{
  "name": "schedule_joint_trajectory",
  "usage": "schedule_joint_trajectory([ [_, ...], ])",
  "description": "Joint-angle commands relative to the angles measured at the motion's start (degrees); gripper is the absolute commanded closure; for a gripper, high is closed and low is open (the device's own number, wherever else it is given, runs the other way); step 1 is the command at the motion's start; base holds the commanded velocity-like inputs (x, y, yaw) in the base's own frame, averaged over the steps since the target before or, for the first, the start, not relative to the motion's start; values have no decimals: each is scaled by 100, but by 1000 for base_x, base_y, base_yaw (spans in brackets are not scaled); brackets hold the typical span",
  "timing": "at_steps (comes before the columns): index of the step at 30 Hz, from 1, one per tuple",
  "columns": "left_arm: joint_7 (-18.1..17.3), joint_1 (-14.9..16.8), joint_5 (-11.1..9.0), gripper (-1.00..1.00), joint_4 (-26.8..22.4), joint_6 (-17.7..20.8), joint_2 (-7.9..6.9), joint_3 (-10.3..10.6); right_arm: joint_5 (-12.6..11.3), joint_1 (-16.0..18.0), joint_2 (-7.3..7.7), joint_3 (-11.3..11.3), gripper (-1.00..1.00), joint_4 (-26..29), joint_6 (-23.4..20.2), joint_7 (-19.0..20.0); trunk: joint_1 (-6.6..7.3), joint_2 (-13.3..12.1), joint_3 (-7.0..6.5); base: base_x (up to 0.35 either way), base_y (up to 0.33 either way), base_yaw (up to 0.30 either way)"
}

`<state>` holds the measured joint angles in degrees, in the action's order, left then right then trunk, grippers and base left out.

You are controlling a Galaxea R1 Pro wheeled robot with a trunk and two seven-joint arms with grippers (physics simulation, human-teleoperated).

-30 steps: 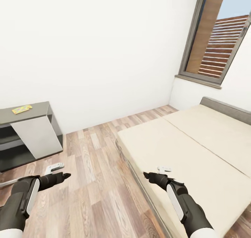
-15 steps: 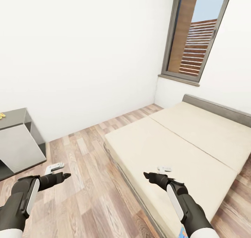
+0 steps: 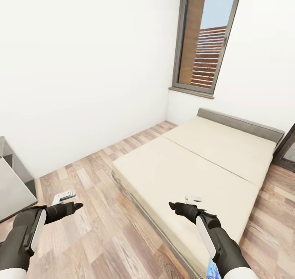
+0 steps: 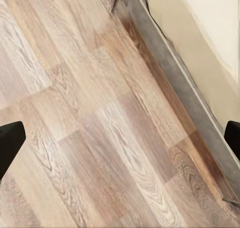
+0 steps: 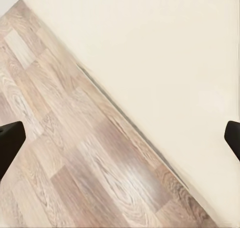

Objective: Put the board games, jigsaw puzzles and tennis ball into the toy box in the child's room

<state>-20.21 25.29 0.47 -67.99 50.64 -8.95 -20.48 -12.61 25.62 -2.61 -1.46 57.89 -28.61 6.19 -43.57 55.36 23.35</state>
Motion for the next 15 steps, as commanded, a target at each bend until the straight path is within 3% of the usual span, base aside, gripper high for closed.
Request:
schedule_joint_trajectory([
  [1, -26, 3, 6, -100, -4, 27, -1, -9, -9, 4, -3, 5, -100, 5, -30, 8, -1, 5, 4, 0, 259, -279],
  [15, -33, 3, -1, -100, -9, 25, -9, -17, -14, 4, -3, 7, -100, -4, -30, 9, -1, 5, -29, 0, 234, -279],
])
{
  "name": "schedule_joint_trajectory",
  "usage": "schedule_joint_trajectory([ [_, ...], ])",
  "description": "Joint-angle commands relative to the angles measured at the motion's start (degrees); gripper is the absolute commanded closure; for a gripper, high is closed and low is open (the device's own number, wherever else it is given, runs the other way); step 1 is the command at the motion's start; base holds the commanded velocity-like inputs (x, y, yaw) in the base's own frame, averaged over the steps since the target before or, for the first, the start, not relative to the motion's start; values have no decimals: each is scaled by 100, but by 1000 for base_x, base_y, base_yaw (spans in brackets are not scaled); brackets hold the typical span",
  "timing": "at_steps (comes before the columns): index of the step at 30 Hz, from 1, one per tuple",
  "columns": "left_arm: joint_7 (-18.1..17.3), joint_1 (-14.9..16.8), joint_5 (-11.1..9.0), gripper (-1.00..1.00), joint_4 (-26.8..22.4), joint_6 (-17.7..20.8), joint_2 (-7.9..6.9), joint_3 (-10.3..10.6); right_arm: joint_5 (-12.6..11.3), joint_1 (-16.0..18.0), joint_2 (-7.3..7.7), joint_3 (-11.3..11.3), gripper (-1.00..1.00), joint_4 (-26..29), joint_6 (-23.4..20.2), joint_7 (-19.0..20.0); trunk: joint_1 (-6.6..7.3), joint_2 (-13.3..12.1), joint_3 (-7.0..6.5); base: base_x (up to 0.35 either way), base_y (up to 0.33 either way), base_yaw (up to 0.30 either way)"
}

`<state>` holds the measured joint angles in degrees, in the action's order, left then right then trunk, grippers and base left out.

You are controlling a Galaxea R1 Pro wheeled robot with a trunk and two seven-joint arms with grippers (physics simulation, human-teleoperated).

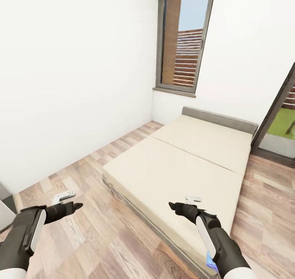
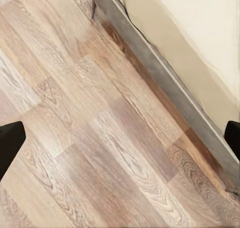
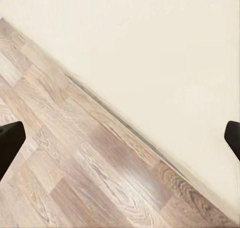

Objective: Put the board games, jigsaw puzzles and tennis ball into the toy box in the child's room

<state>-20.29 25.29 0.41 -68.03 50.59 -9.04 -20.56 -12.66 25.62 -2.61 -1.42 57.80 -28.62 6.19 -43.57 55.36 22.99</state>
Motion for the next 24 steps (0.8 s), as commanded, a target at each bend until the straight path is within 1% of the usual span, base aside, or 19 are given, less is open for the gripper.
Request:
schedule_joint_trajectory([
  [1, -26, 3, 5, -100, -6, 30, 0, -9, -8, 4, -2, 5, -100, 5, -29, 8, -1, 5, 4, 0, 107, -279],
  [8, -25, 3, 5, -100, -8, 30, -1, -10, -8, 4, -2, 10, -100, 4, -29, 5, -1, 5, -13, 0, 44, -279],
  [24, -27, 2, 3, -100, -17, 30, -1, -10, -8, 4, 4, 10, -100, 3, -29, 5, -1, 5, -52, 0, 4, -279],
])
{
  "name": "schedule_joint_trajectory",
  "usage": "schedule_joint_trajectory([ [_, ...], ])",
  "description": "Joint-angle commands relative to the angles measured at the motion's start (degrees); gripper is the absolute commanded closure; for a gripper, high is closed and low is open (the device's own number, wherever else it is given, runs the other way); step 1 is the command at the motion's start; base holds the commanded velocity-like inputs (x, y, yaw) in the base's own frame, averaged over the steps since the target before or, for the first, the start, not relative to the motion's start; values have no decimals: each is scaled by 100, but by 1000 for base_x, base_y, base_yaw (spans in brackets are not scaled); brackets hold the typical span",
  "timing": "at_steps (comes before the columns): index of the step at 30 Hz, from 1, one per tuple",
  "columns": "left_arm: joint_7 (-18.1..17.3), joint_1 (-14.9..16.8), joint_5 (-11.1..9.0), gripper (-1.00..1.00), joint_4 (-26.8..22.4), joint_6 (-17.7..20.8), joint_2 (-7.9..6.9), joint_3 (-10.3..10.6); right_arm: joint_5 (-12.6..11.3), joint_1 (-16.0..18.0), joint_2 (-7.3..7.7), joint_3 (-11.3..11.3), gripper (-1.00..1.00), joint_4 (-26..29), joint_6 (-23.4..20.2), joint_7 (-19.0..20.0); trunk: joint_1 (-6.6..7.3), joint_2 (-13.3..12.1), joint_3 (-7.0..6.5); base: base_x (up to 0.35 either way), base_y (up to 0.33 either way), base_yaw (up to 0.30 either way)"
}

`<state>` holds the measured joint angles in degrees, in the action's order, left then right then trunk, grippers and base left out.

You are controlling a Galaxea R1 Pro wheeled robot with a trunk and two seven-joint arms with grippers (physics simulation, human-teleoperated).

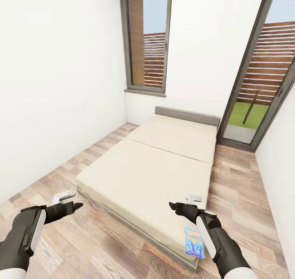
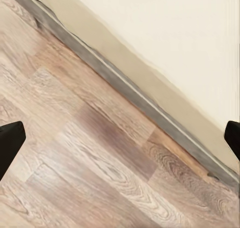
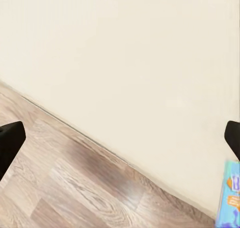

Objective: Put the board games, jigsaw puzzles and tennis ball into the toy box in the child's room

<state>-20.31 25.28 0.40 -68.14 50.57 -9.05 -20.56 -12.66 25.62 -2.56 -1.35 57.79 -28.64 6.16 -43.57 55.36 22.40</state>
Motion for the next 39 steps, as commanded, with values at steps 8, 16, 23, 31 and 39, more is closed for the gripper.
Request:
schedule_joint_trajectory([
  [8, -25, 3, 4, -100, -7, 32, 5, -4, -8, 4, 1, 3, -100, 5, -28, 14, -1, 5, -13, 0, 0, -279],
  [16, -23, 2, 4, -100, -7, 32, 6, -2, -8, 4, 10, 3, -100, 5, -28, 16, -1, 5, -32, 0, 0, -278],
  [23, -24, 3, 4, -100, -7, 32, 6, -1, -8, 4, 5, 3, -100, 5, -28, 17, -1, 5, -50, 0, 0, -279],
  [31, -24, 4, 4, -100, -7, 32, 3, -2, -8, 4, 1, 3, -100, 5, -28, 17, -1, 5, -69, 0, 0, -279],
  [39, -25, 3, 4, -100, -7, 32, 6, -1, -8, 4, -3, 3, -100, -7, -28, 13, -1, 5, -89, 0, 0, -279],
])
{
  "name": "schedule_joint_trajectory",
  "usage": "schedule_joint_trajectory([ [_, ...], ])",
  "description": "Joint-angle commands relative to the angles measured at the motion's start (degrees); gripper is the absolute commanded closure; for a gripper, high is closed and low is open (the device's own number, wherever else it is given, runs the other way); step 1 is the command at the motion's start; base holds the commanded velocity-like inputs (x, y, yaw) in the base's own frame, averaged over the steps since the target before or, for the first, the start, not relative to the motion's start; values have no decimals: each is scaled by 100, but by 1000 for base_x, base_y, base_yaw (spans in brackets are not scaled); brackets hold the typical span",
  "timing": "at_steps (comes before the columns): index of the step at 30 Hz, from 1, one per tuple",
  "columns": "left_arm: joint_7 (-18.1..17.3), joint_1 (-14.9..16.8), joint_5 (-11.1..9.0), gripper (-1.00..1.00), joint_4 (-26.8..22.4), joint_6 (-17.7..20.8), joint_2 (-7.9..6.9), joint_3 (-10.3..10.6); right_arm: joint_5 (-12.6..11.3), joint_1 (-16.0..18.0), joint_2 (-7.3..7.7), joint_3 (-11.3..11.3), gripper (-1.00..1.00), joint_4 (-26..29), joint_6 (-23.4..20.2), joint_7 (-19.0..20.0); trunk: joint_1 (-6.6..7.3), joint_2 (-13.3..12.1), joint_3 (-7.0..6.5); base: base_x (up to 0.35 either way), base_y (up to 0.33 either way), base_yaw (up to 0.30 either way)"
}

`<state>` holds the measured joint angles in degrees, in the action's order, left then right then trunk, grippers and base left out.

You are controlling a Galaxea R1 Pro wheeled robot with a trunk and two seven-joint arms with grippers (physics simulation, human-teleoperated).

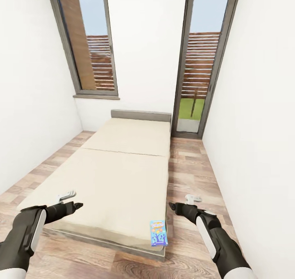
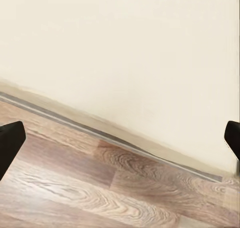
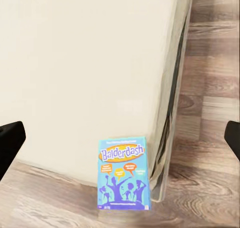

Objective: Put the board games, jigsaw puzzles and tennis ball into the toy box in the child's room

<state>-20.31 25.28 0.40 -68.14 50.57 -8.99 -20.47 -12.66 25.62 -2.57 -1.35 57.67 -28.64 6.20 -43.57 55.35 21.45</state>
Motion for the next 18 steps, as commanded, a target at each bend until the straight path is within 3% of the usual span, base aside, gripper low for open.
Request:
schedule_joint_trajectory([
  [1, -25, 3, 4, -100, -6, 32, 1, -10, -8, 4, -3, 3, -100, 3, -28, 8, -1, 5, 4, 0, 0, -279],
  [18, -18, 3, 4, -100, -6, 30, 3, -9, -8, 4, -6, 3, -100, -2, -21, 4, -1, 5, -37, 0, 0, -279],
])
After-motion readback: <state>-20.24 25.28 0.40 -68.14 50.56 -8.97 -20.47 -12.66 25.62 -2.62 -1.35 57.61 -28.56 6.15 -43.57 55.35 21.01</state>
